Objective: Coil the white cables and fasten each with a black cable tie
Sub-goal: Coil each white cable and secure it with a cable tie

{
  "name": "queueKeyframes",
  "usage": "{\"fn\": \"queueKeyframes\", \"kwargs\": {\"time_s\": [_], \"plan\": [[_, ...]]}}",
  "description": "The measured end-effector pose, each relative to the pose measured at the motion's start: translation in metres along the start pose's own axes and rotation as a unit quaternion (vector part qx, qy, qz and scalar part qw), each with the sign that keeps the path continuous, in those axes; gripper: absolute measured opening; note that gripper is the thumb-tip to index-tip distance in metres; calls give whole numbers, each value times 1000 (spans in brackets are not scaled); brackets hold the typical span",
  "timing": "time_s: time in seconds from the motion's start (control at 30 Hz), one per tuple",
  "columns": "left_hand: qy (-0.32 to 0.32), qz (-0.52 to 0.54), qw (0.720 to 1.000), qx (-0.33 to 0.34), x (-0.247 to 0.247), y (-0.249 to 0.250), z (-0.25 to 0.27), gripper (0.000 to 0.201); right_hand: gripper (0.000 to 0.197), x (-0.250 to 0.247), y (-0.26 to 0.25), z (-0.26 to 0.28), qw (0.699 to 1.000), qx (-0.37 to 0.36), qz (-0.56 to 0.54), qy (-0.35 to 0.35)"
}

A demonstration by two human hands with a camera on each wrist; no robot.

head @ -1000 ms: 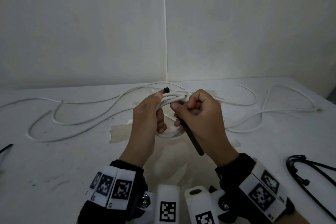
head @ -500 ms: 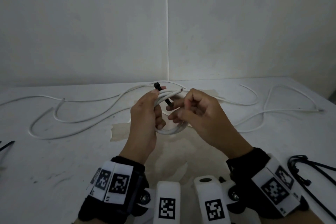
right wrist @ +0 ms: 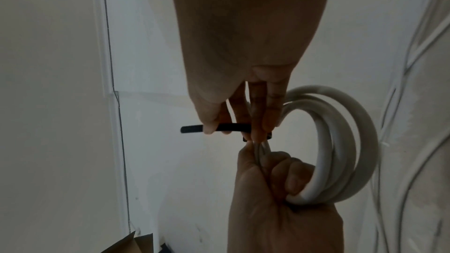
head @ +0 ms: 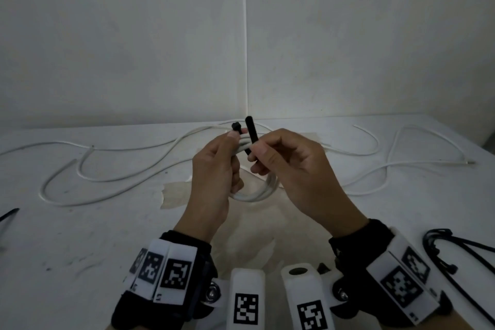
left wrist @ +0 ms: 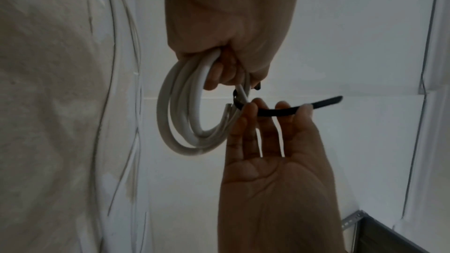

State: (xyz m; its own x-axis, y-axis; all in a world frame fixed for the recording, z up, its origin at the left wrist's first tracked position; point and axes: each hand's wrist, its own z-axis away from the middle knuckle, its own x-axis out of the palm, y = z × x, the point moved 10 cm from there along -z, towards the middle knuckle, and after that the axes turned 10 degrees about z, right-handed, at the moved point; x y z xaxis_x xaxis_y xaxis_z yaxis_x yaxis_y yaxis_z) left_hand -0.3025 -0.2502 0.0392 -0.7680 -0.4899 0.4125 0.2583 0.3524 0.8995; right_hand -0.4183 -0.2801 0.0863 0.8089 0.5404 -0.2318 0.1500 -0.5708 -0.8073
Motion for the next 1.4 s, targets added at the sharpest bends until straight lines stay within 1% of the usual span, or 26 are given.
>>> {"fn": "queueKeyframes", "kwargs": {"time_s": [0.13,0.17,0.23,0.27,0.4,0.53,0.6,0.63,0.7,0.87,1.03,1.23,1.4], "plan": [[-13,-7,1000,-1,5,-1,1,43,14,-7,3,-2,1000,9,21,15],[-18,-9,1000,-1,5,-1,1,41,16,-7,4,-2,999,9,34,17],[-29,-9,1000,3,8,1,2,29,17,-8,6,-3,998,7,55,20],[-30,-11,999,6,9,1,2,27,16,-8,5,-3,998,7,56,21],[-12,15,1000,-1,4,3,2,26,10,-10,1,-3,999,6,29,22],[2,39,999,-14,0,3,1,29,26,-8,0,-3,998,24,60,9],[3,41,999,-15,0,3,1,33,28,-6,3,-2,995,45,86,0],[3,42,999,-14,0,3,1,32,28,-6,5,-2,994,56,98,-1],[2,40,999,-13,2,2,2,29,29,-10,8,-1,992,68,110,9],[-8,13,1000,-7,7,2,4,29,30,-13,9,-1,989,90,118,28],[-25,3,1000,4,10,4,5,31,28,-17,9,-2,989,89,109,50],[-33,-5,999,11,11,6,5,31,27,-16,11,-1,989,110,92,39],[-36,-23,999,27,12,8,6,28,28,-19,17,0,985,137,90,56]]}}
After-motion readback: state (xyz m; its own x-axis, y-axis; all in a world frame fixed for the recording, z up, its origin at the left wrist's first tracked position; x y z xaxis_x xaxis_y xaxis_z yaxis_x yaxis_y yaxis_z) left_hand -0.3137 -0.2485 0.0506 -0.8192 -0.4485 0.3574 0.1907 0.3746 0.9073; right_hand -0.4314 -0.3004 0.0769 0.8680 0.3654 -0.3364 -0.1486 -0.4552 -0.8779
